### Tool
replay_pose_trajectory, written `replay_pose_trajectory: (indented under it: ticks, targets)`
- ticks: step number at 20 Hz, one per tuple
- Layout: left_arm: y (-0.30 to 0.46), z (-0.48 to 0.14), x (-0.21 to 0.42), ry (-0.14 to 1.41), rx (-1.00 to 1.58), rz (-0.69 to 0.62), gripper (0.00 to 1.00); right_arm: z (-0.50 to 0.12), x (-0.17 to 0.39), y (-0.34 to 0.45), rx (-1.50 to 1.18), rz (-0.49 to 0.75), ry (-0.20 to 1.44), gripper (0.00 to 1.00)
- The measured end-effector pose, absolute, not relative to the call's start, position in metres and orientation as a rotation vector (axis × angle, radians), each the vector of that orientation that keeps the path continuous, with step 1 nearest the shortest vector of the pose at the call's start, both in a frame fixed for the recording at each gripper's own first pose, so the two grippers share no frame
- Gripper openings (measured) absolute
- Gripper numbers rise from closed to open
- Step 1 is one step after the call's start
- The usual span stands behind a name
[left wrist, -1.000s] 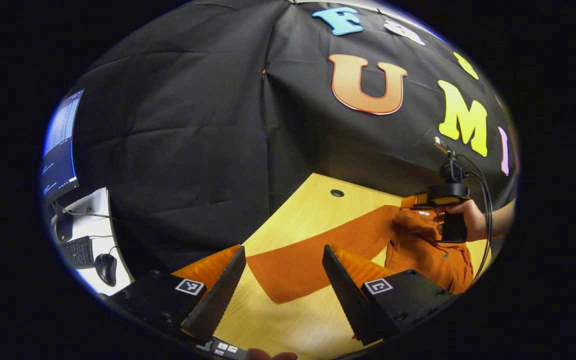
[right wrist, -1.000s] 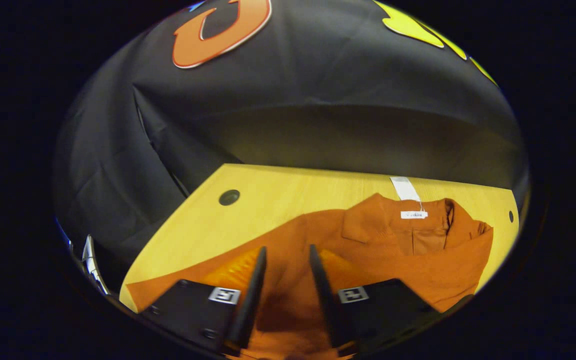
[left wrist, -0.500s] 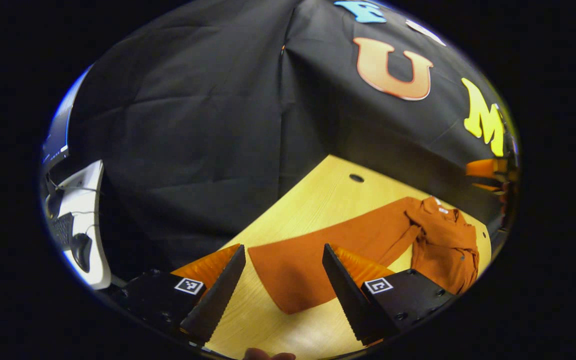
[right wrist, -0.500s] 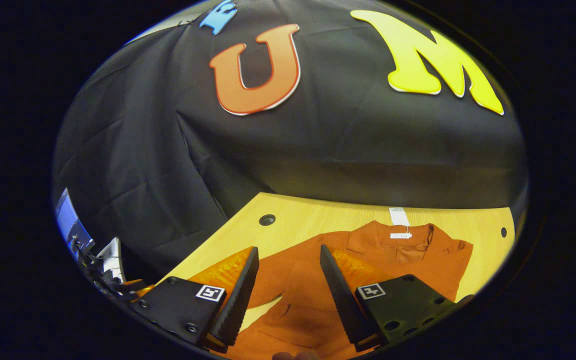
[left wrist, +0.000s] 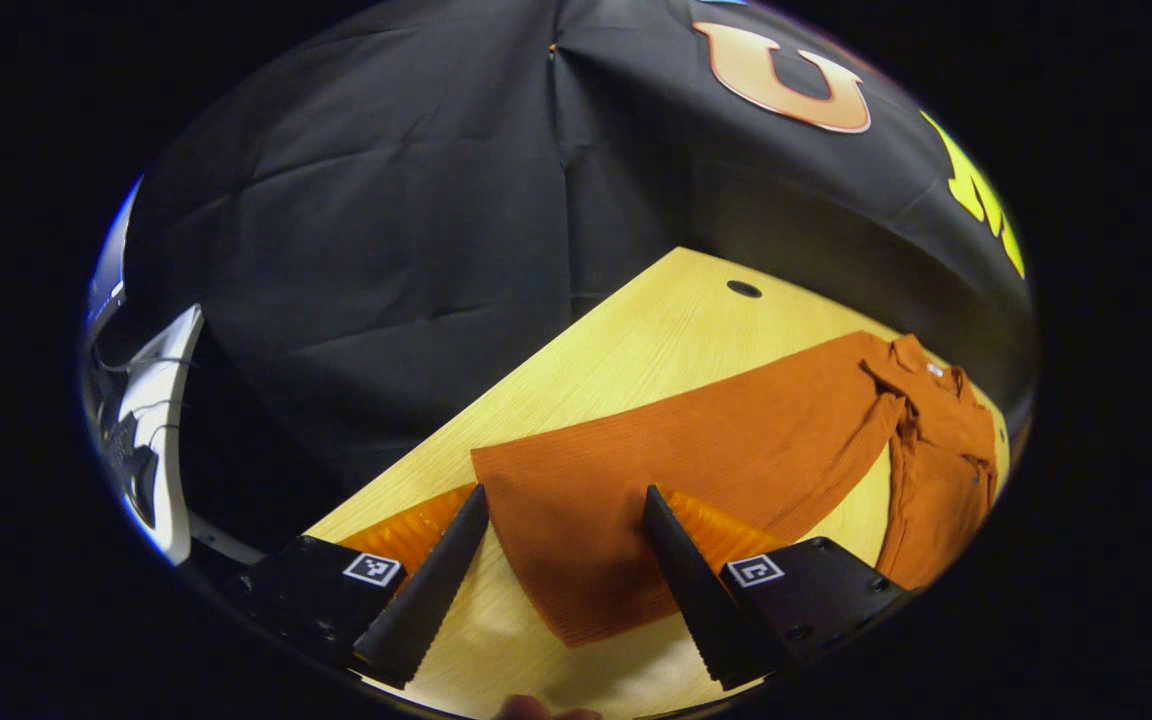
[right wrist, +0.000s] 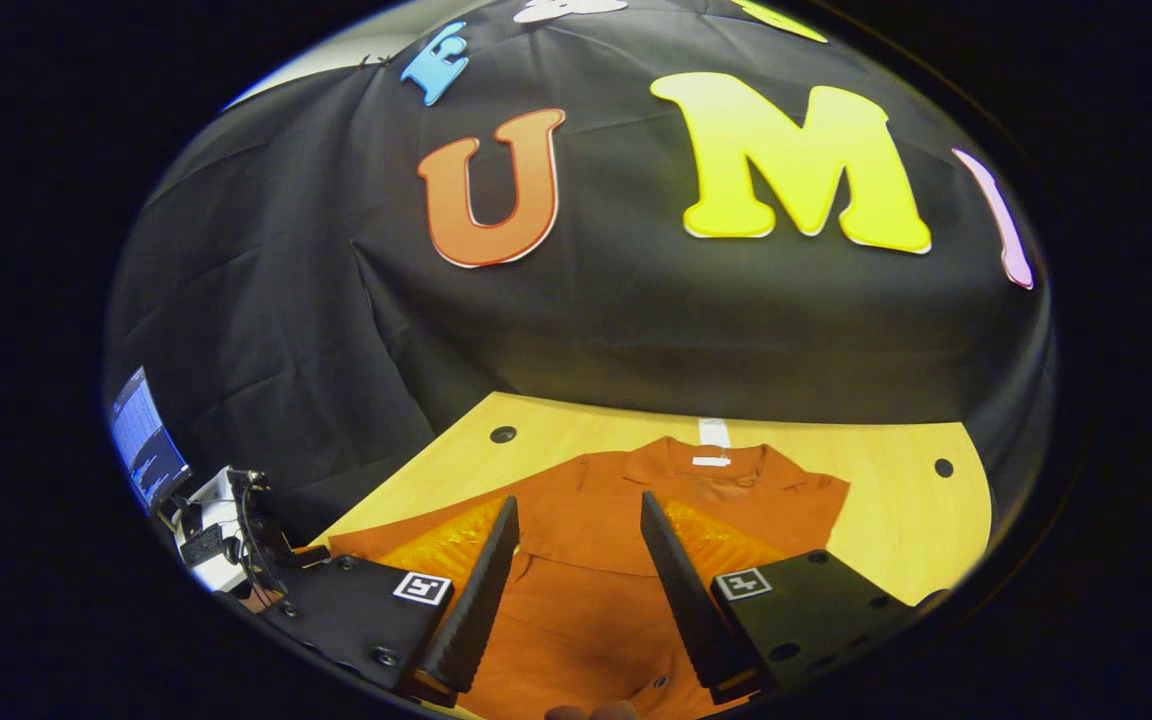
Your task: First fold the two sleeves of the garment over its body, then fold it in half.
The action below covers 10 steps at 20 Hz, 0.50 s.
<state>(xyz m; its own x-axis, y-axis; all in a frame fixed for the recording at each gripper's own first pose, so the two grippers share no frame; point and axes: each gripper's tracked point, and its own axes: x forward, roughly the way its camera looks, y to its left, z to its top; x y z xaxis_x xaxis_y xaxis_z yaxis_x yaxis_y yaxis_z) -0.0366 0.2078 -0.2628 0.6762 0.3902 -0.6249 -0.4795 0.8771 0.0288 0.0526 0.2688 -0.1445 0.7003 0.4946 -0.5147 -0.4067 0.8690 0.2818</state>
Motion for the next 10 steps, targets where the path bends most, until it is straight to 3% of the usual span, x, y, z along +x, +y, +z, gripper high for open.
replay_pose_trajectory:
  ticks: [2,3,6,7,8,10]
  targets:
    - [0.209,-0.263,-0.037,0.648,-0.176,0.533,1.00,-0.135,0.053,0.252,0.182,0.469,0.608,0.76]
    - [0.210,-0.266,-0.041,0.650,-0.182,0.546,0.94,-0.130,0.054,0.243,0.186,0.455,0.603,0.80]
    - [0.205,-0.261,-0.033,0.624,-0.189,0.537,0.30,-0.108,0.053,0.212,0.160,0.439,0.566,0.80]
    - [0.206,-0.261,-0.031,0.622,-0.191,0.544,0.08,-0.100,0.051,0.203,0.151,0.432,0.551,0.75]
    - [0.207,-0.260,-0.031,0.621,-0.199,0.553,0.06,-0.093,0.049,0.194,0.153,0.424,0.538,0.80]
    - [0.199,-0.254,-0.026,0.619,-0.281,0.536,0.03,-0.085,0.046,0.178,0.171,0.406,0.519,0.80]
